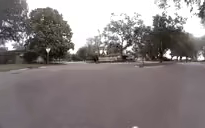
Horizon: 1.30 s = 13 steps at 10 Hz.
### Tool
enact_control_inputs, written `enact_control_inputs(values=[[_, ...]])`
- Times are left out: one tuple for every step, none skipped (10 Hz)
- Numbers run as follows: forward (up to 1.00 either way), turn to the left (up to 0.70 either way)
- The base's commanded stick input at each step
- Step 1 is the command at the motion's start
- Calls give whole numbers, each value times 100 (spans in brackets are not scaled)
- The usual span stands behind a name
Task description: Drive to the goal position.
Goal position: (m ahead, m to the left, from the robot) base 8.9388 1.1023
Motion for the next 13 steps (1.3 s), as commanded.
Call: enact_control_inputs(values=[[70,0],[70,0],[70,0],[70,0],[70,0],[70,0],[70,0],[70,-14],[70,-35],[70,-35],[70,-35],[70,-1],[70,0]])
